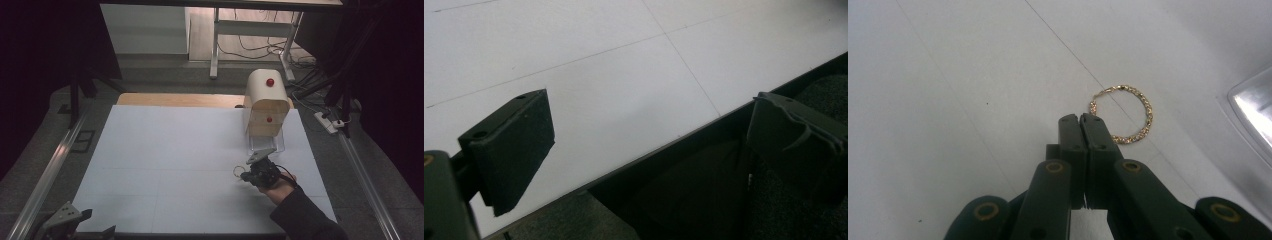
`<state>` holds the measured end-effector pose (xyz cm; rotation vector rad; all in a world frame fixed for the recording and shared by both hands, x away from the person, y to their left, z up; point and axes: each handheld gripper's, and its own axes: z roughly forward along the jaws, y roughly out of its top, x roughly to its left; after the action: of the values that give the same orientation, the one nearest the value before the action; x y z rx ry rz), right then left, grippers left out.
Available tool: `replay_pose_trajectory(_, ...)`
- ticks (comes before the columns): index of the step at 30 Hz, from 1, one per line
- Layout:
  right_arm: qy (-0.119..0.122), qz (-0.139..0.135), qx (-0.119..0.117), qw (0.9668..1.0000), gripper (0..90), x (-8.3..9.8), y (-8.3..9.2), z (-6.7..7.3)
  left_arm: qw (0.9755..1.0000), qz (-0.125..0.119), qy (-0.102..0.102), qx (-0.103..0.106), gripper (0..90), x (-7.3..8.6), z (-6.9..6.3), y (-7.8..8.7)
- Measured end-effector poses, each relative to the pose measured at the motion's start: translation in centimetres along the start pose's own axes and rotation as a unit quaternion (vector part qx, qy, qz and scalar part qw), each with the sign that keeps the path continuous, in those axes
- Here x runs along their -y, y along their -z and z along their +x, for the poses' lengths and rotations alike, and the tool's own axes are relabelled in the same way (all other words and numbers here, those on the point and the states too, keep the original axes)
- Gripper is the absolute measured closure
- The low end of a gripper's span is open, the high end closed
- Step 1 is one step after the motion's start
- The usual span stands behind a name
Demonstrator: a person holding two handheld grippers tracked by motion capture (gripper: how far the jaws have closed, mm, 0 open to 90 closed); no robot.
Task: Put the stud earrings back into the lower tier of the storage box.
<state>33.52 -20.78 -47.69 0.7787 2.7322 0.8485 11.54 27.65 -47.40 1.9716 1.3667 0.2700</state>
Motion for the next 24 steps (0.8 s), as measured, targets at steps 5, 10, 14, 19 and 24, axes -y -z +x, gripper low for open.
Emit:
replay_pose_trajectory(5,-0.002,-0.01,0.001,0.9999,89.5,-0.1,0.3,0.0,1.0,0.0,0.001,0.001,5.5,0.0,0.0,0.0)
replay_pose_trajectory(10,-0.009,-0.026,0.001,0.9996,89.6,-0.3,1.0,0.0,1.0,-0.001,0.001,0.001,5.5,0.0,0.0,0.0)
replay_pose_trajectory(14,-0.016,-0.041,0.004,0.999,89.5,-0.4,1.7,-0.2,1.0,0.0,0.001,0.0,5.5,0.0,0.1,0.0)
replay_pose_trajectory(19,-0.021,-0.064,0.009,0.9977,89.5,-0.7,2.9,-0.6,1.0,-0.001,0.004,0.0,5.4,0.0,0.1,0.0)
replay_pose_trajectory(24,-0.03,-0.083,0.018,0.9959,89.5,-1.0,4.3,-1.3,1.0,-0.001,0.005,0.001,5.4,0.0,0.1,0.0)
